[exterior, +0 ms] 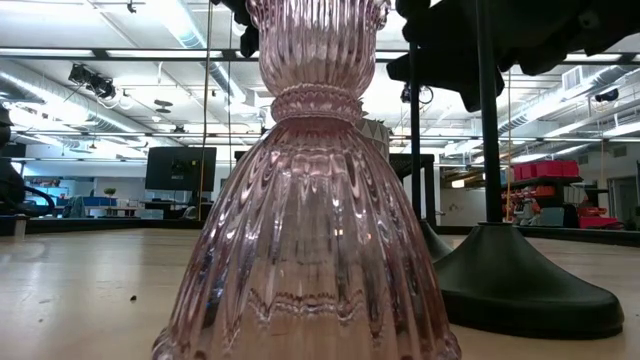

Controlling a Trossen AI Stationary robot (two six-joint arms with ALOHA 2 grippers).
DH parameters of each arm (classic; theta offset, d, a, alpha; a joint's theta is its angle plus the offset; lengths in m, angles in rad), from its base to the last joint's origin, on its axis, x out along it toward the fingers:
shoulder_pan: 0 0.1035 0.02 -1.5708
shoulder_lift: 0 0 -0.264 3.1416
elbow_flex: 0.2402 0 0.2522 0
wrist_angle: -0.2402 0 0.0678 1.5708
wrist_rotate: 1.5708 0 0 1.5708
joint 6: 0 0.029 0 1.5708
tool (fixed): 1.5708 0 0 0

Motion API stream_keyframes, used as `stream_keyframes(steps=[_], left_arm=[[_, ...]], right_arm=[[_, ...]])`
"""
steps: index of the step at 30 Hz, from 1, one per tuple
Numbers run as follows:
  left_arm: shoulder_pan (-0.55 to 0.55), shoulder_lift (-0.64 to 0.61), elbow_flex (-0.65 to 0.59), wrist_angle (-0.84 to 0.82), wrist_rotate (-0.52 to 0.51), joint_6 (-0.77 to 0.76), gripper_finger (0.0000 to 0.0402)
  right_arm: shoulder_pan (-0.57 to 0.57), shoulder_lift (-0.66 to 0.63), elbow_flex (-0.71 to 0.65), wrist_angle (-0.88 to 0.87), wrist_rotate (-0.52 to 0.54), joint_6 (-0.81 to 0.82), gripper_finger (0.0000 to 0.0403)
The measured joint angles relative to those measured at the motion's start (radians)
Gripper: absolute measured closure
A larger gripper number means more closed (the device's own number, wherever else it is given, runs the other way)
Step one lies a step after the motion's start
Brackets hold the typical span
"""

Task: Pick & Place candle stick holders
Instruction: Put the top black candle holder on the shelf aligned with the other black candle holder

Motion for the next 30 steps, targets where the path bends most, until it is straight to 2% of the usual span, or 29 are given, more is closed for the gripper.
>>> stream_keyframes(steps=[11,23,30], left_arm=[[0.0,0.0,0.0,0.0,0.0,0.001,0.0195],[0.0,0.0,0.0,0.0,0.0,0.001,0.0195],[0.0,0.0,0.0,0.0,0.0,0.001,0.0195]], right_arm=[[0.0,0.0,0.0,-0.007,-0.002,-0.008,0.0387],[-0.001,0.0,0.0,-0.006,0.002,-0.018,0.0396],[-0.007,-0.015,-0.001,-0.004,0.063,-0.038,0.0397]])
